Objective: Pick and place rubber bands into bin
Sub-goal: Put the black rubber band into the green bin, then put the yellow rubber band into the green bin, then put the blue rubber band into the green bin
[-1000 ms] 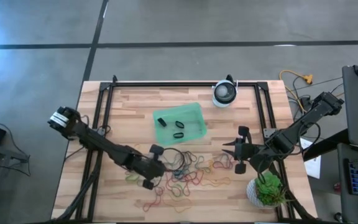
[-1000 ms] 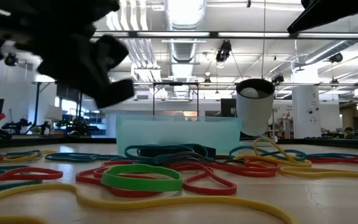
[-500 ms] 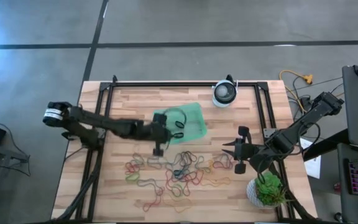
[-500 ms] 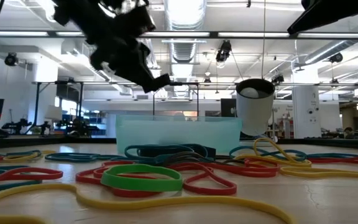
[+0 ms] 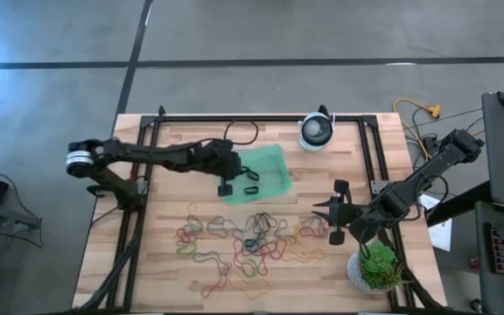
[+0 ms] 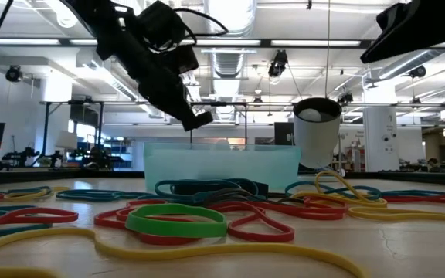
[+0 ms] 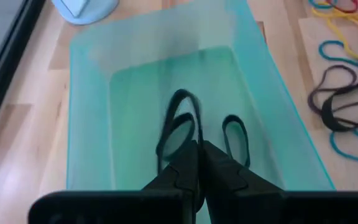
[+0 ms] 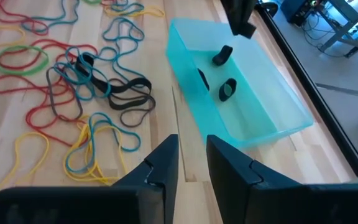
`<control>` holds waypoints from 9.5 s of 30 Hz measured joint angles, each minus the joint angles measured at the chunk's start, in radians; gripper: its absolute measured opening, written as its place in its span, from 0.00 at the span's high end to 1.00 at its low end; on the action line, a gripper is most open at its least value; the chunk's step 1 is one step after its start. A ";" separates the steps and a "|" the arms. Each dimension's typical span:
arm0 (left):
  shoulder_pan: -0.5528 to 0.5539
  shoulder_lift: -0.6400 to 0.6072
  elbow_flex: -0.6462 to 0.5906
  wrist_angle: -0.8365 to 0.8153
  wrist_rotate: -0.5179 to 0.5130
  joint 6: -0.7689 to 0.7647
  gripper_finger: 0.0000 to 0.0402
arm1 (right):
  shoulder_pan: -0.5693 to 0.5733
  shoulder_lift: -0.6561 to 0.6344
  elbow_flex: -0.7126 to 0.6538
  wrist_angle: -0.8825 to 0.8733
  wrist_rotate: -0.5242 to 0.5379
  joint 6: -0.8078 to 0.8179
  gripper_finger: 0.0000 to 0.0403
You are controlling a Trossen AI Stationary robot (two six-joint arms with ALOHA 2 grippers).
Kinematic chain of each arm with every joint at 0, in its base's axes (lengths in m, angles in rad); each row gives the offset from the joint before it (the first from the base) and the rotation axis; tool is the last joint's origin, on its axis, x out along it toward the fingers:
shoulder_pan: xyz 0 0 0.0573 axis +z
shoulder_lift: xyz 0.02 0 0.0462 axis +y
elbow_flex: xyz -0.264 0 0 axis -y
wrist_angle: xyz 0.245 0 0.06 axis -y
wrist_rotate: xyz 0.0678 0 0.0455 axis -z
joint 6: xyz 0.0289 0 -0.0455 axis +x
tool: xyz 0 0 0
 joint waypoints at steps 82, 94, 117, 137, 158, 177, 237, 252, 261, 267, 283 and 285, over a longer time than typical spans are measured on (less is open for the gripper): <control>-0.430 -0.562 -0.484 0.173 -0.030 -0.274 0.74 | -0.174 0.659 0.078 0.482 -0.439 -0.017 0.78; -0.430 -0.562 -0.485 0.184 -0.030 -0.269 0.74 | -0.175 0.648 0.078 0.481 -0.430 -0.026 0.85; -0.430 -0.562 -0.518 0.227 -0.037 -0.269 0.74 | -0.174 0.608 0.105 0.445 -0.430 -0.141 0.98; -0.431 -0.562 -0.526 0.262 -0.037 -0.259 0.74 | -0.179 0.337 0.265 0.395 -0.377 -0.545 0.98; -0.430 -0.555 -0.527 0.323 -0.036 -0.205 0.74 | -0.653 0.465 0.401 0.461 -0.479 -0.633 0.98; -0.430 -0.549 -0.528 0.348 -0.036 -0.189 0.74 | -0.846 0.614 0.397 0.514 -0.698 -0.426 0.84; -0.431 -0.047 -0.408 0.146 0.022 -0.480 0.74 | -0.224 0.507 0.356 0.255 -0.689 -0.436 0.80; -0.432 -0.031 -0.402 0.050 0.012 -0.480 0.74 | -0.220 0.507 0.326 0.277 -0.690 -0.411 0.81; -0.437 -0.026 -0.403 0.034 -0.011 -0.480 0.83 | -0.219 0.507 0.326 0.281 -0.690 -0.411 0.82; -0.438 -0.026 -0.404 0.030 0.001 -0.475 0.99 | -0.219 0.507 0.326 0.282 -0.690 -0.412 0.83; -0.454 -0.115 -0.377 -0.008 -0.034 -0.401 1.00 | -0.217 0.507 0.326 0.282 -0.691 -0.409 0.84; -0.459 -0.133 -0.363 -0.004 -0.045 -0.397 1.00 | -0.215 0.507 0.326 0.282 -0.691 -0.405 0.84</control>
